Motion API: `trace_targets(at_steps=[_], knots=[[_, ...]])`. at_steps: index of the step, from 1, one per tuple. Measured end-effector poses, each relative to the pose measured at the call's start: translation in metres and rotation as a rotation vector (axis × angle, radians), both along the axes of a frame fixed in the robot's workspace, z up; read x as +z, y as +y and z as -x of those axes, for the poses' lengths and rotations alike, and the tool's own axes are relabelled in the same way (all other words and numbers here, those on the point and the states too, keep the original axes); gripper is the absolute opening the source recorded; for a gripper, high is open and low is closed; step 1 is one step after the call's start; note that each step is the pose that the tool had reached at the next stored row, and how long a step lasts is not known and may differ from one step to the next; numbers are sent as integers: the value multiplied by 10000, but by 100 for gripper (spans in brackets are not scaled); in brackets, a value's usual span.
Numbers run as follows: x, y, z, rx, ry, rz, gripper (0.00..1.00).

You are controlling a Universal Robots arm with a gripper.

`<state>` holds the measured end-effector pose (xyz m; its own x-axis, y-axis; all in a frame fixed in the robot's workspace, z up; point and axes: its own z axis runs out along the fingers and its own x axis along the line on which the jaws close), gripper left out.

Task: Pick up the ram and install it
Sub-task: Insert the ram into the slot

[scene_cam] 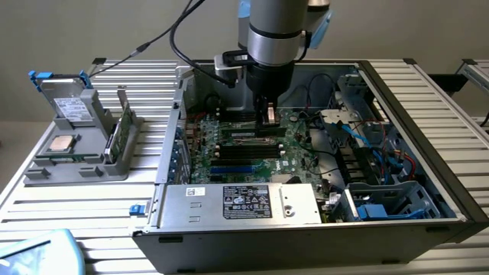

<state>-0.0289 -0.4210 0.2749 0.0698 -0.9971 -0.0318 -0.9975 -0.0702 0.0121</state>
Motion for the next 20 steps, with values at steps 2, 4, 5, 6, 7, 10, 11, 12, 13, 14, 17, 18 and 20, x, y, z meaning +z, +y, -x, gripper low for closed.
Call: trace_targets(at_steps=[2,4,5,6,7,10,11,12,13,14,17,18,20], knots=[[-37,5,15,0,-1,-1,14],[-74,11,22,0,0,0,14],[-91,15,24,0,0,-1,14],[-110,19,24,0,0,0,14],[-128,23,24,1,-1,-1,14],[-181,34,25,0,0,0,14],[-201,38,25,0,0,0,14],[-218,41,25,0,0,0,14],[-236,44,25,0,0,0,14],[-254,47,26,0,0,-1,14],[-327,57,28,0,-1,-1,14],[-364,61,29,-1,0,-1,14],[-401,66,30,0,2,-1,14]])
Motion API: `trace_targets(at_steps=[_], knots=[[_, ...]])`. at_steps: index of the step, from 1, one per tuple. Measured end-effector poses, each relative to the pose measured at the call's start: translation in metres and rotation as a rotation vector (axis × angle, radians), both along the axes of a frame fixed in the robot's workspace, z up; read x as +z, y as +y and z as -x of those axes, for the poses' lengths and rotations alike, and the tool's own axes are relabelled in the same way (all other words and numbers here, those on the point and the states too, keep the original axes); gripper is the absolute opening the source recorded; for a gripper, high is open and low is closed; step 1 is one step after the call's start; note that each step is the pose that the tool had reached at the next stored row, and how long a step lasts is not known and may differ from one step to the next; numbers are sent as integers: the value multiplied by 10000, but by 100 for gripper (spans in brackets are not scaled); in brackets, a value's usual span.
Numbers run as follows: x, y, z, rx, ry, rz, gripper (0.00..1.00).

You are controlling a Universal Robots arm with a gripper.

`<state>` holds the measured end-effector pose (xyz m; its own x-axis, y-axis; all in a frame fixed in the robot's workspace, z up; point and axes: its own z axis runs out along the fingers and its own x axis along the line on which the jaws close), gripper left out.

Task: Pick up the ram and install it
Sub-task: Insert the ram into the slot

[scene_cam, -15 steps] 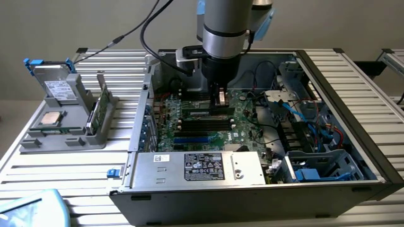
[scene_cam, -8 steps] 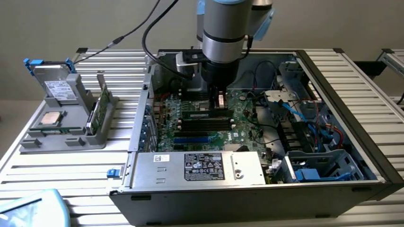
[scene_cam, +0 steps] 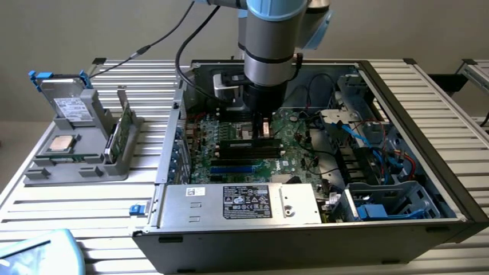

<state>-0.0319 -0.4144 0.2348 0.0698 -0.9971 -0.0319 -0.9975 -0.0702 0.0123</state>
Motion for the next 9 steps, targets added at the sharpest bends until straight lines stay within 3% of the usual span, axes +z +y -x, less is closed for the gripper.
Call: trace_targets(at_steps=[6,9], knots=[[-45,5,0,0,46,41,14],[-47,6,0,1,130,46,14]])
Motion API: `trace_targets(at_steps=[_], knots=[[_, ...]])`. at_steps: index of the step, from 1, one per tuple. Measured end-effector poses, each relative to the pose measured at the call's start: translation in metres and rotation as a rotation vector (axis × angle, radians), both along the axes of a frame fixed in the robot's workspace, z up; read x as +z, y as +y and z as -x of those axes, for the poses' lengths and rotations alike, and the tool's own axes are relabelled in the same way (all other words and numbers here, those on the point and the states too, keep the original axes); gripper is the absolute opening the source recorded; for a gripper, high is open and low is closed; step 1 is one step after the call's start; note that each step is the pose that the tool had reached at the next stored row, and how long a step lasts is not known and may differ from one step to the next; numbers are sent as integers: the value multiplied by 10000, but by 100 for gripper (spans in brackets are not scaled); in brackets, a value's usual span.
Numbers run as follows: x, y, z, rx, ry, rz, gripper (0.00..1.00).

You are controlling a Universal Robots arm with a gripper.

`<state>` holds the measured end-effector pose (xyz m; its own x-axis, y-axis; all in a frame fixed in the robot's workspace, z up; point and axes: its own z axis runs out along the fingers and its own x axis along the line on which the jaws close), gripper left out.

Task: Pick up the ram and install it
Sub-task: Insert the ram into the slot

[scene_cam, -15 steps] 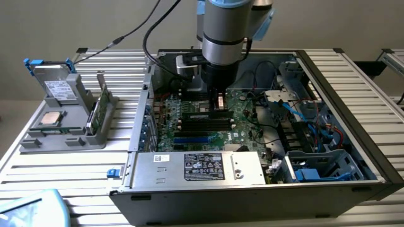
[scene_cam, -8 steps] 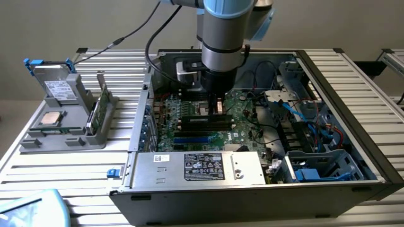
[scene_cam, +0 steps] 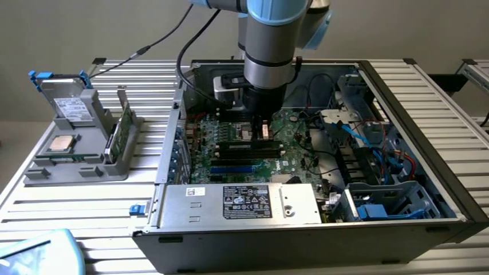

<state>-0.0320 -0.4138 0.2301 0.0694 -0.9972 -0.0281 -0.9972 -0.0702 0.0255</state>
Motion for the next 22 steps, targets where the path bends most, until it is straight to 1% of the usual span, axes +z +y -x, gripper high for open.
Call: trace_targets(at_steps=[3,4,11,12,13,16,17,22], knots=[[-2,0,0,0,130,16,14],[-2,-1,1,-1,148,22,14],[-4,0,-12,-1,148,44,14],[-4,1,-12,-1,148,65,14],[-4,0,-12,-1,149,97,14],[-5,0,-11,-2,144,235,14],[-5,0,-12,-1,142,257,14],[-17,5,-19,-4,125,322,14]])
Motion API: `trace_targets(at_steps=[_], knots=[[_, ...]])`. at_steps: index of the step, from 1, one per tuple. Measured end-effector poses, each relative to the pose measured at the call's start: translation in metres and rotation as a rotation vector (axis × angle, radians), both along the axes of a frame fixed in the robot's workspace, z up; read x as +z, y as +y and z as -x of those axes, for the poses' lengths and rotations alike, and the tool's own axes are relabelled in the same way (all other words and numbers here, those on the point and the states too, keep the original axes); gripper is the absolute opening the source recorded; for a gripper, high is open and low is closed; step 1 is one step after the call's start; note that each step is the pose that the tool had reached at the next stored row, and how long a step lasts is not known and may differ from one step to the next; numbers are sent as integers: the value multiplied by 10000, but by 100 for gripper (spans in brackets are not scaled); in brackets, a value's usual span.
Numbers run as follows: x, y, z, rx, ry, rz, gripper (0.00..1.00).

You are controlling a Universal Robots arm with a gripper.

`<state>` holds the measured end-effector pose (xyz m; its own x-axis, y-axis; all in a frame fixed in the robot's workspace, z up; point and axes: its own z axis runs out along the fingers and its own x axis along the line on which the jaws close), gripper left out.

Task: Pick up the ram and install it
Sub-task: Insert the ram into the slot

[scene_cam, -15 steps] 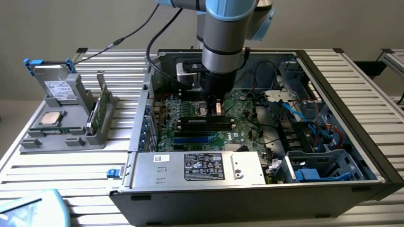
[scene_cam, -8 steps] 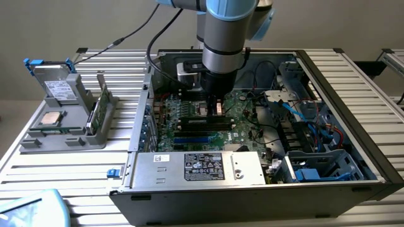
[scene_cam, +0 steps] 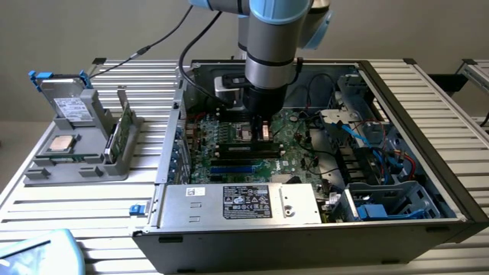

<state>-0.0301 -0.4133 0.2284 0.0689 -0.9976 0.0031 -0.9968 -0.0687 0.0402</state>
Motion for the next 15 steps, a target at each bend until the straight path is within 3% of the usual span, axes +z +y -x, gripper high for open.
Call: trace_targets(at_steps=[6,15], knots=[[-14,10,-15,1,-8,27,14],[-39,19,-16,1,-7,150,14]])
